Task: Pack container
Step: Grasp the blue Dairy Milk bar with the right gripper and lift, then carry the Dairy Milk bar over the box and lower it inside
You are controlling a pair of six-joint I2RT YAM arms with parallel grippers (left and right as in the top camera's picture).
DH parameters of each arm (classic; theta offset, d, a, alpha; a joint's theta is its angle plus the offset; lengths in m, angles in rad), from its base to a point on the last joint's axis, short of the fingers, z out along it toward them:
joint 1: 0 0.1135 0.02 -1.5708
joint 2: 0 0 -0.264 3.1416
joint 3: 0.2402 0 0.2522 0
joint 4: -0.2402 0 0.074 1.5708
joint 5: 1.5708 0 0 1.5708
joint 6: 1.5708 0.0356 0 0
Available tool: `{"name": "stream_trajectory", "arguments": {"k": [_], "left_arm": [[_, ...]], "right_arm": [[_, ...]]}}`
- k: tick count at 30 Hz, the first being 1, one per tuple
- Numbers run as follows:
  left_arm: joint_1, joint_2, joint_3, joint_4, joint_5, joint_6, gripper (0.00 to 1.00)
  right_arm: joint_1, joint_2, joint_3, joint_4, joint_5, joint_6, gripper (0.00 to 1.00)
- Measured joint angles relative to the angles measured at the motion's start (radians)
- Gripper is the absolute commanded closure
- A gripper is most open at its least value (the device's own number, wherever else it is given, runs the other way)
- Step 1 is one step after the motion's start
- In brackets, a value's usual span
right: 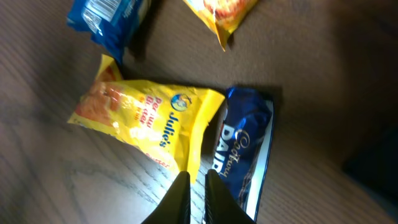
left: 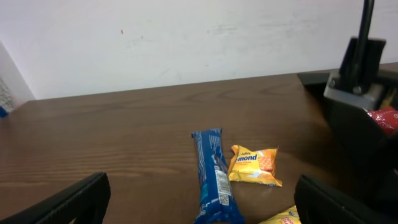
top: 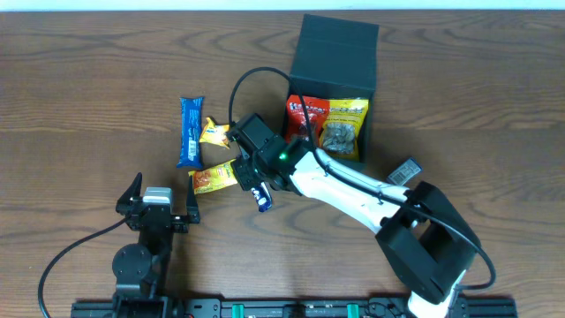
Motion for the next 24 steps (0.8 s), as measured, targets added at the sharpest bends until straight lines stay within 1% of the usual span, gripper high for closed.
{"name": "stream_trajectory", "arguments": {"k": [2, 3, 5, 6, 7, 9, 11, 14, 18, 24], "left_arm": [[0.000, 0.000, 0.000, 0.000, 0.000, 0.000, 0.04], [0.000, 0.000, 0.000, 0.000, 0.000, 0.000, 0.05], [0.000, 0.000, 0.000, 0.000, 0.000, 0.000, 0.05], [0.000, 0.000, 0.000, 0.000, 0.000, 0.000, 0.05], [0.000, 0.000, 0.000, 0.000, 0.000, 0.000, 0.05], [0.000, 0.000, 0.000, 0.000, 0.000, 0.000, 0.04], [0.000, 0.000, 0.000, 0.000, 0.000, 0.000, 0.05], [0.000, 0.000, 0.000, 0.000, 0.000, 0.000, 0.05], [0.000, 0.000, 0.000, 0.000, 0.000, 0.000, 0.05], [0.000, 0.000, 0.000, 0.000, 0.000, 0.000, 0.05]], "right_arm": [[0.000, 0.000, 0.011, -0.018, 0.002, -0.013, 0.69], [0.000, 0.000, 0.014, -0.033, 0.005, -0.025, 0.58], [0.000, 0.000, 0.015, -0.063, 0.011, -0.050, 0.47], [0.000, 0.000, 0.015, -0.077, 0.014, -0.049, 0.44], [0.000, 0.000, 0.015, -0.099, 0.018, -0.064, 0.43], [0.001, 0.000, 0.015, -0.114, 0.027, -0.071, 0.45], [0.007, 0.000, 0.015, -0.116, 0.063, -0.079, 0.49], [0.037, 0.017, 0.015, -0.113, 0.122, -0.089, 0.49], [0.066, 0.068, 0.015, -0.104, 0.150, -0.092, 0.50], [0.069, 0.110, 0.015, -0.080, 0.181, -0.092, 0.52]]}}
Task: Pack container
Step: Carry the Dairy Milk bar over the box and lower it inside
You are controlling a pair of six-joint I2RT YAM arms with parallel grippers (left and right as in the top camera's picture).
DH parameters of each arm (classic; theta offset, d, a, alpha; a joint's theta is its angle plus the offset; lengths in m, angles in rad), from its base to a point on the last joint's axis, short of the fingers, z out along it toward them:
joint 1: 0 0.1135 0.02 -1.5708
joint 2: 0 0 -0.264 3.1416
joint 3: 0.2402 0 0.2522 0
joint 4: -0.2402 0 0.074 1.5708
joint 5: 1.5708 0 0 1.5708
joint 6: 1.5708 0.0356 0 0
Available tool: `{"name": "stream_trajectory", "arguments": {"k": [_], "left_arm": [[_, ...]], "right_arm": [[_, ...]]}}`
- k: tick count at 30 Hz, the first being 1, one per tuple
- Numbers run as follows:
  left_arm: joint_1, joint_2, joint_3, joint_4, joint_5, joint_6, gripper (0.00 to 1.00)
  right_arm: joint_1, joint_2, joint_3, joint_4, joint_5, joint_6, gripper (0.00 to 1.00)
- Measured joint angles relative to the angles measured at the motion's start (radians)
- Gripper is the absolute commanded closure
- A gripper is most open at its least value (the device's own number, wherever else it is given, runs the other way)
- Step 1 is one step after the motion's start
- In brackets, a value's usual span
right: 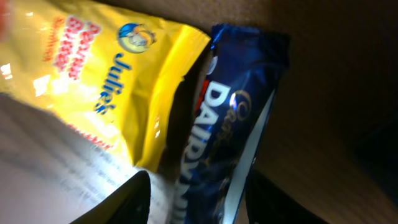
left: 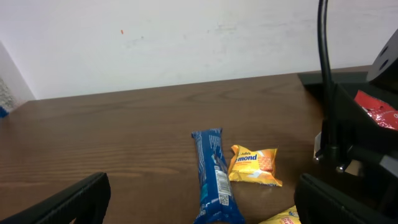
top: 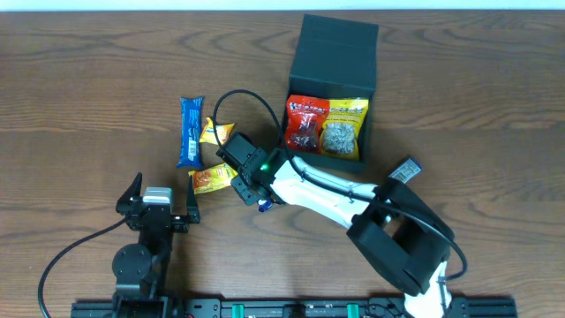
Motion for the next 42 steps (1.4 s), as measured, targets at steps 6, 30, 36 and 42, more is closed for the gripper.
{"name": "stream_trajectory", "arguments": {"k": [6, 30, 36, 42], "left_arm": [[0.000, 0.000, 0.000, 0.000, 0.000, 0.000, 0.04], [0.000, 0.000, 0.000, 0.000, 0.000, 0.000, 0.05], [0.000, 0.000, 0.000, 0.000, 0.000, 0.000, 0.05], [0.000, 0.000, 0.000, 0.000, 0.000, 0.000, 0.05]], "right_arm": [[0.000, 0.019, 0.000, 0.020, 0.028, 0.000, 0.57], [0.000, 0.019, 0.011, 0.017, 0.080, -0.010, 0.93], [0.000, 0.019, 0.083, -0.031, 0.082, -0.011, 0.94], [0.000, 0.019, 0.166, -0.095, 0.138, -0.021, 0.95]]}}
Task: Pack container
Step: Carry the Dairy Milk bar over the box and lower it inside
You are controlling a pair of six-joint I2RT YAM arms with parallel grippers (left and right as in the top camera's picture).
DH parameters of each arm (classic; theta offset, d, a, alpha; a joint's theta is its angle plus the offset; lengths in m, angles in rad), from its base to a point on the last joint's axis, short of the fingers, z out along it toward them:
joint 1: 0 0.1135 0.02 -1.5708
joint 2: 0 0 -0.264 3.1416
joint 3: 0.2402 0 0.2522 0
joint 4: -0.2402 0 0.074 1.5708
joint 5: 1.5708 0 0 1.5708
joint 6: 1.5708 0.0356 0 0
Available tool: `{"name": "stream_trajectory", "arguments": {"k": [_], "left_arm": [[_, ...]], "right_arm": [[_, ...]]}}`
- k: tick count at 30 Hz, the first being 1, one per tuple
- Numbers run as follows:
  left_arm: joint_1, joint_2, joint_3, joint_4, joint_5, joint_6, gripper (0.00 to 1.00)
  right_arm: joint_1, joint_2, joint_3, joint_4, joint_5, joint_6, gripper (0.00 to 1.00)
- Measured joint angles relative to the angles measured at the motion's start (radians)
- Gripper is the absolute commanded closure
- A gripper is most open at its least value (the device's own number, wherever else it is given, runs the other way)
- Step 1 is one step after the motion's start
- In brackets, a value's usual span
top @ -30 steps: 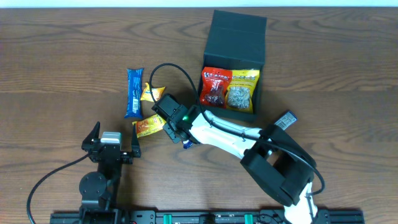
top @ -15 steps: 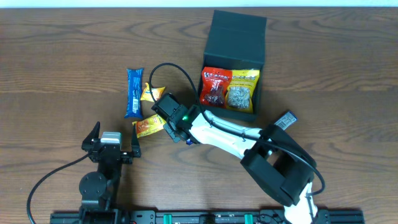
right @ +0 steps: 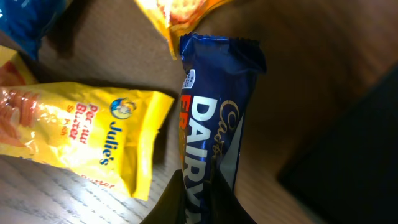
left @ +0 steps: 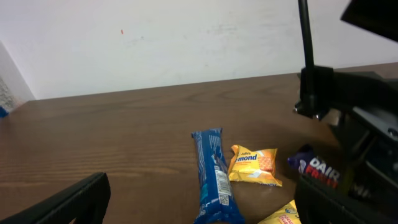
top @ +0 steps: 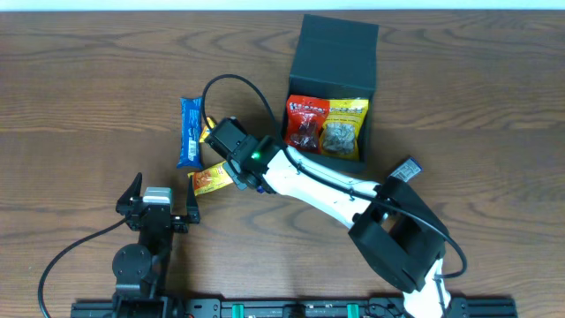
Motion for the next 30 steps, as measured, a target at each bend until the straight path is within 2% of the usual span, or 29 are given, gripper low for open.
{"name": "stream_trajectory", "arguments": {"k": [14, 30], "left_arm": [[0.000, 0.000, 0.000, 0.000, 0.000, 0.000, 0.05], [0.000, 0.000, 0.000, 0.000, 0.000, 0.000, 0.05]], "right_arm": [[-0.007, 0.000, 0.103, -0.100, 0.193, -0.082, 0.97], [-0.203, 0.000, 0.156, -0.132, 0.227, -0.112, 0.97]]}}
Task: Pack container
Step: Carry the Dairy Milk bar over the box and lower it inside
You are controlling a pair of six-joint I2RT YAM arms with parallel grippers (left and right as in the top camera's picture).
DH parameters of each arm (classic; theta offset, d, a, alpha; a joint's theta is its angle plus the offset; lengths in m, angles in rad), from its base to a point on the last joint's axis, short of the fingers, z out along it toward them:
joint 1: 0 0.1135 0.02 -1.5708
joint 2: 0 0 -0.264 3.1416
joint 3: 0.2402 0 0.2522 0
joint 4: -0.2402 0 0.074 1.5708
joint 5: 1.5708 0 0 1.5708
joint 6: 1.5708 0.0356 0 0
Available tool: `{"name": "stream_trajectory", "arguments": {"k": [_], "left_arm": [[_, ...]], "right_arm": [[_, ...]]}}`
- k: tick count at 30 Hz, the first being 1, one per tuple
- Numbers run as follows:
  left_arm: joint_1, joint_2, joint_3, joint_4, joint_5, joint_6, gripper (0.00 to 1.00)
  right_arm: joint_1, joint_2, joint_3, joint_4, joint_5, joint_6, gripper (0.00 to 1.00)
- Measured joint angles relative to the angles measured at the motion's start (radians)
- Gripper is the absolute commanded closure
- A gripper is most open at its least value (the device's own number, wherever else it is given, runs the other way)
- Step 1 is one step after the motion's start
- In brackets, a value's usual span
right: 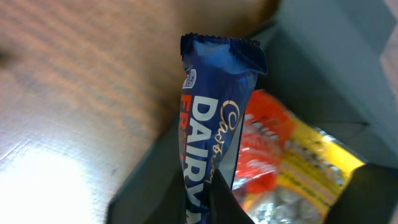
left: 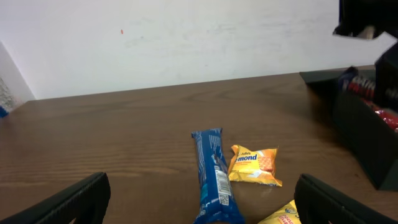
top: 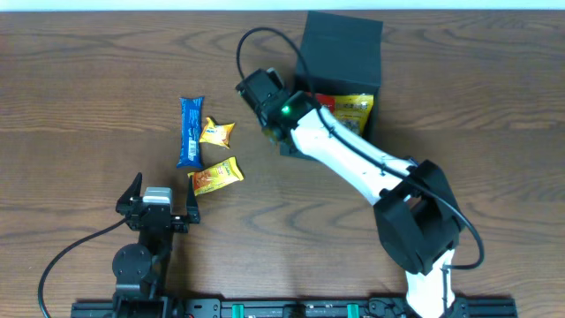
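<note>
My right gripper (right: 198, 198) is shut on a dark blue Dairy Milk chocolate bar (right: 214, 118), held over the left rim of the black container (top: 342, 44). Inside the container lie a red snack bag (right: 264, 149) and a yellow snack bag (top: 353, 108). In the overhead view the right arm (top: 291, 115) hides the bar. On the table to the left lie a long blue wafer bar (top: 190, 131), a small orange biscuit pack (top: 215, 132) and a yellow Julie's pack (top: 216, 176). My left gripper (left: 199, 199) stands open near the table's front edge, nothing between its fingers.
The black container's lid flap (top: 344, 31) stands up at the back. The right arm's cable (top: 252, 40) loops above the table left of the container. A white wall (left: 186, 37) closes the far side in the left wrist view.
My right gripper has moved up and right with the chocolate bar, from beside the yellow Julie's pack on the table to the container's left rim. The left arm has not moved.
My right gripper was shut above the chocolate bar lying next to the Julie's pack. Then it stood open around the bar. Then it was shut on the bar, held off the table, and now the bar hangs at the container's edge.
</note>
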Motion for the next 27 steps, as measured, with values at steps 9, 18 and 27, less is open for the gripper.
{"name": "stream_trajectory", "arguments": {"k": [9, 18, 27], "left_arm": [[0.000, 0.000, 0.000, 0.000, 0.000, 0.000, 0.05], [0.000, 0.000, 0.000, 0.000, 0.000, 0.000, 0.05], [0.000, 0.000, 0.000, 0.000, 0.000, 0.000, 0.05]], "right_arm": [[-0.023, 0.000, 0.076, -0.055, 0.006, -0.080, 0.99], [-0.080, 0.000, 0.076, -0.124, -0.032, -0.365, 0.99], [-0.251, 0.000, 0.082, -0.197, -0.261, -0.574, 0.99]]}}
